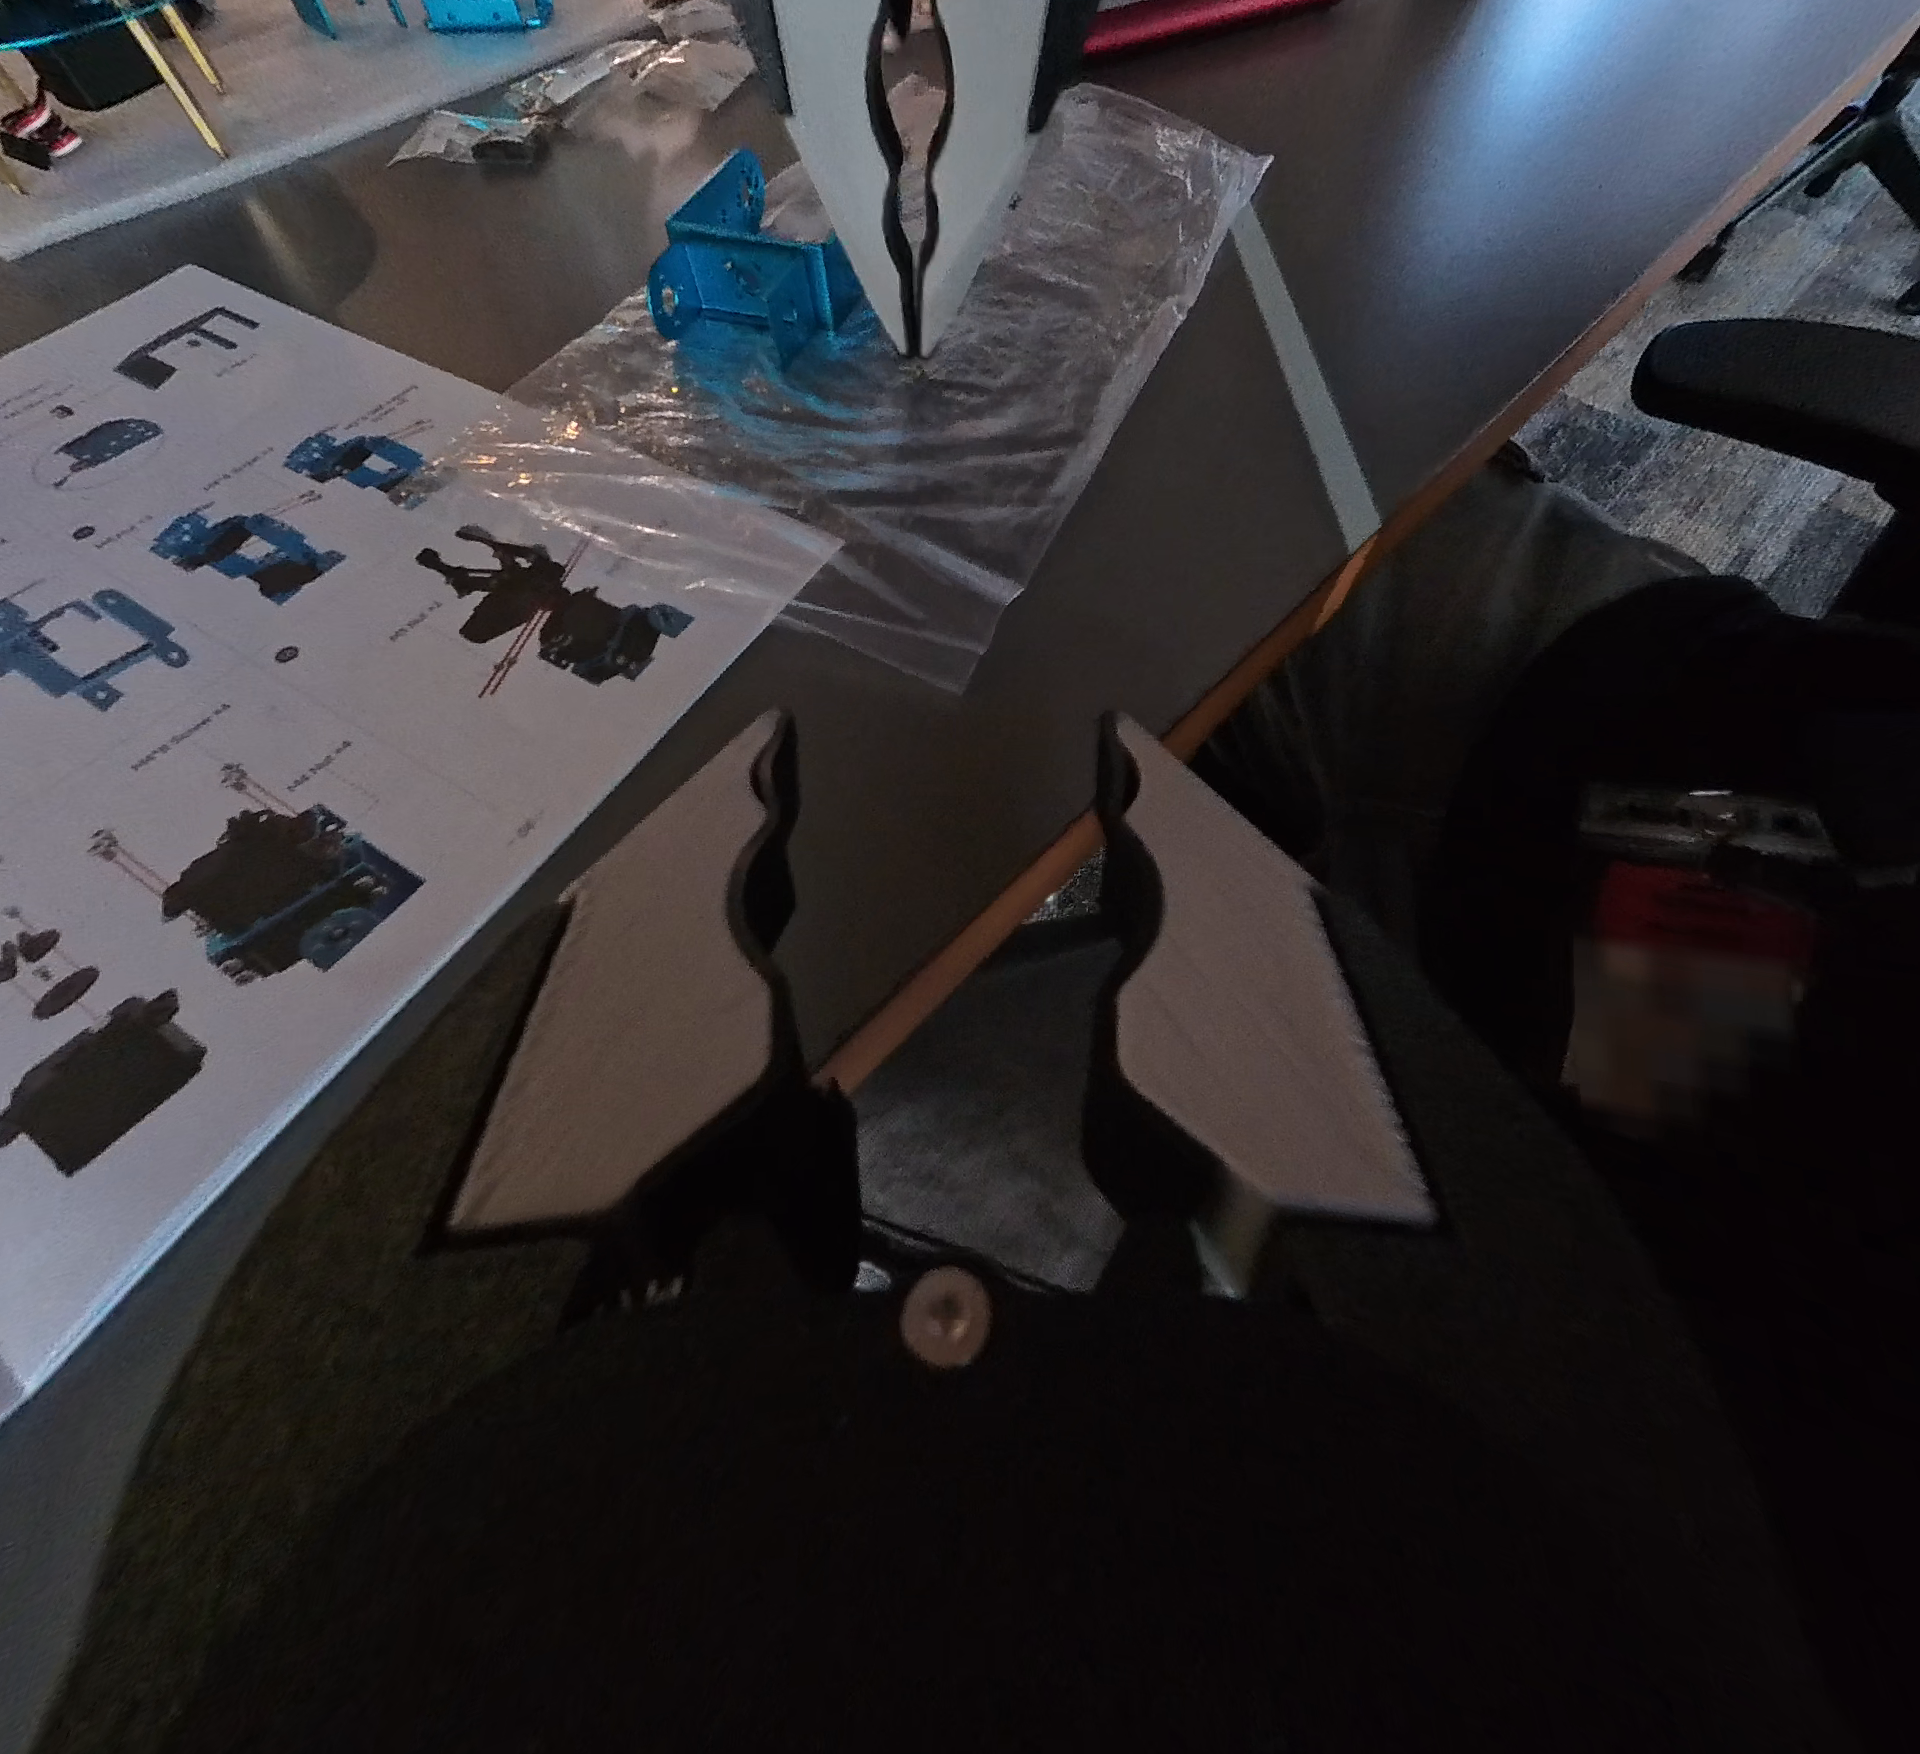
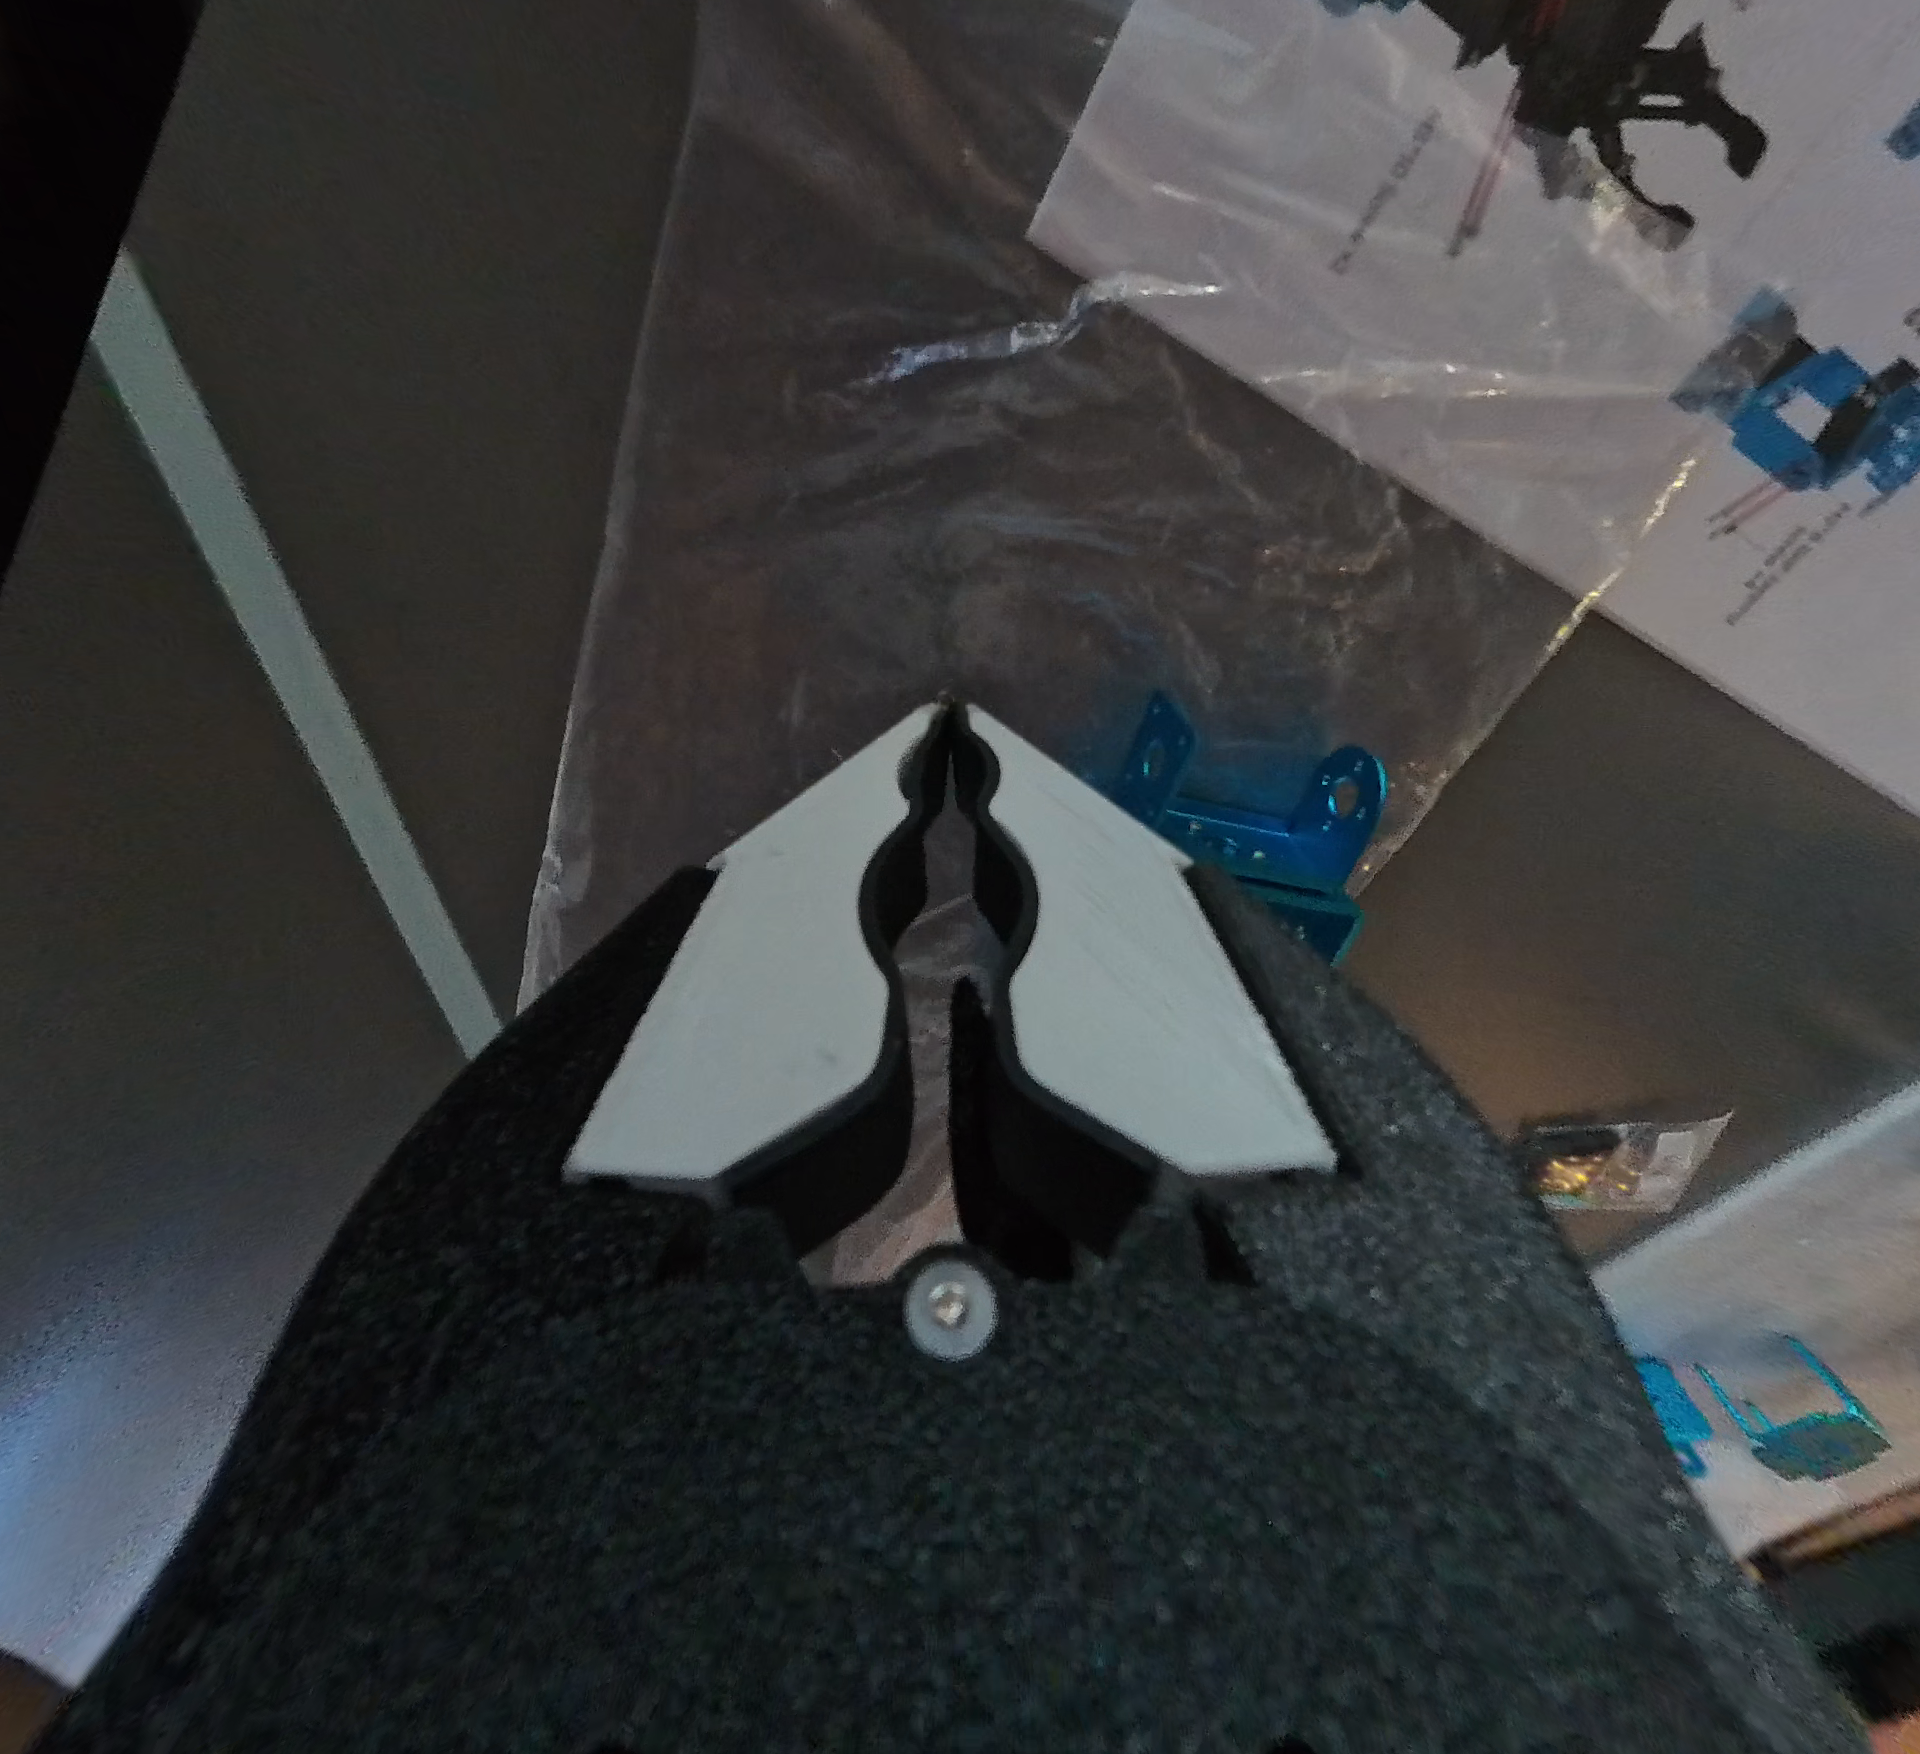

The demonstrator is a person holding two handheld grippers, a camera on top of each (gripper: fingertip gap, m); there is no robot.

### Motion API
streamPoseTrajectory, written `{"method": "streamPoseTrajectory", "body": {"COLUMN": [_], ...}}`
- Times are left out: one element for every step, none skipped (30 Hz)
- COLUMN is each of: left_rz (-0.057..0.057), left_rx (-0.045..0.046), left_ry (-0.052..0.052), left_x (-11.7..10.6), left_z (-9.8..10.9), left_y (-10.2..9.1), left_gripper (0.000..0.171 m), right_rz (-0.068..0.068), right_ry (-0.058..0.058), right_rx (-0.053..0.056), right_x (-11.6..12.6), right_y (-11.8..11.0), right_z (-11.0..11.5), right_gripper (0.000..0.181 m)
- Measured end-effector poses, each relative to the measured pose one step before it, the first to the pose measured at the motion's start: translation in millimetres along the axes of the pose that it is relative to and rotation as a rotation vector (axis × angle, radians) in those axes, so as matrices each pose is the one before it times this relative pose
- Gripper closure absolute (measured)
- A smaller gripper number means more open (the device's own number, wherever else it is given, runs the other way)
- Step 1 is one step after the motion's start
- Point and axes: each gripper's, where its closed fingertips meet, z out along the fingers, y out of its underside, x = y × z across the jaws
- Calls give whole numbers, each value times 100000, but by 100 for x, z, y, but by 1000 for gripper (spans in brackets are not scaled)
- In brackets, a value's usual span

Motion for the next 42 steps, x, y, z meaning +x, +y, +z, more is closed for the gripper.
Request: {"method": "streamPoseTrajectory", "body": {"left_rz": [165, 192, 152, 146, 129, 231, 344, 271, 196, 228, 258, 366, 454, 294, -34, -194, -161, -86, 42, 85, 5, -86, -98, -17, 57, 128, 173, 172, 207, 221, 91, 42, 84, 82, 35, -33, -101, -74, 37, -12, -138, -88], "left_rx": [76, 124, 31, -27, -99, -281, -181, 56, 66, 129, 87, -151, -192, -130, -117, 4, 57, -76, -152, -160, -192, -224, -268, -280, -326, -424, -431, -443, -400, -258, -157, -87, -5, 6, 89, 206, 106, -45, -71, -116, -235, -186], "left_ry": [581, 314, 54, 68, 200, 173, 22, -1, 114, 160, 314, 399, 94, -3, 233, 254, 44, -124, -189, -300, -414, -334, -166, -153, -262, -257, -240, -194, -40, 173, 249, 158, 27, 24, 8, 5, -21, -124, -189, -180, -142, -92], "left_x": [25, -67, -162, -209, -219, -250, -252, -216, -147, -59, 41, 90, 87, 75, 117, 108, 52, 15, -16, -53, -95, -94, -60, -48, -56, -44, -26, -7, 24, 78, 84, 61, 45, 45, 43, 32, 24, 6, -4, -6, -24, -2], "left_z": [87, 107, 141, 163, 186, 198, 199, 208, 221, 218, 203, 190, 158, 108, 66, 6, -35, -79, -86, -81, -79, -58, -27, -8, 32, 48, 71, 76, 76, 60, 47, 38, 18, -14, -25, -59, -63, -73, -82, -64, -44, -23], "left_y": [-193, -251, -323, -370, -395, -403, -405, -402, -343, -283, -195, -98, -25, 14, 33, 50, 54, 68, 91, 90, 104, 121, 132, 135, 142, 165, 154, 152, 124, 94, 56, 32, 0, 4, -20, -14, -1, 42, 60, 79, 82, 54], "left_gripper": [110, 115, 116, 117, 117, 117, 117, 117, 117, 117, 117, 117, 117, 117, 117, 117, 117, 117, 117, 117, 117, 117, 117, 117, 117, 117, 117, 117, 117, 117, 117, 117, 117, 117, 117, 117, 117, 117, 117, 117, 117, 117], "right_rz": [825, 1343, 1597, 1674, 1823, 1952, 1543, 1096, 266, -1207, -2031, -2059, -1482, -907, -694, -723, -456, -291, -245, -201, 30, 153, 16, -34, -83, -415, -998, -1469, -1444, -1290, -1196, -868, -417, 3, -109, -217, -449, -669, -209, 473, 384, 70], "right_ry": [104, 562, 527, -648, 157, 821, -2898, -1660, 632, 78, 678, 242, -457, 808, 865, -469, -637, -316, -682, -299, 53, -650, -659, -641, -501, -422, -244, -140, -362, -583, -545, -657, -1237, -1208, -698, 5, 772, 124, -532, 661, 1557, 1034], "right_rx": [2948, 2355, 1585, 1854, 2280, 2631, 1756, -300, -1496, -2801, -2105, -1244, -1895, -2517, -2478, -1616, -541, 116, 81, 146, 361, 155, -33, -20, -157, -348, -716, -1024, -1167, -1261, -1198, -919, -833, -661, -149, 28, 174, 1506, 1826, 412, -610, 354], "right_x": [-15, 80, 102, -107, -13, 57, -533, -292, 57, -71, 1, -16, -59, 208, 250, 44, 31, 75, -6, 44, 100, -17, -43, -24, -8, -8, -11, -11, -11, 1, 50, 63, 11, -5, 9, 28, 38, -126, -220, 16, 172, 99], "right_y": [32, 170, 320, 264, 86, -167, -247, -113, 14, 164, -8, -187, -82, 33, 115, 88, 2, -42, -11, -21, -58, -31, 8, -2, 6, 5, 7, 6, -8, 8, 14, 12, 11, -10, -19, 22, 15, -147, -195, 22, 228, 116], "right_z": [-223, -199, -185, -167, -171, -120, 9, 106, 176, 214, 167, 140, 159, 165, 171, 140, 71, 23, 38, 32, 18, 13, 8, -1, 0, 9, -4, 6, 6, -3, 8, 4, -4, -15, -6, -8, -32, -56, -47, -31, -18, -58], "right_gripper": [181, 181, 181, 181, 181, 181, 180, 173, 171, 170, 170, 171, 171, 171, 171, 171, 171, 171, 171, 171, 171, 172, 173, 173, 173, 173, 174, 174, 174, 175, 176, 177, 177, 177, 177, 177, 177, 177, 177, 177, 177, 177]}}
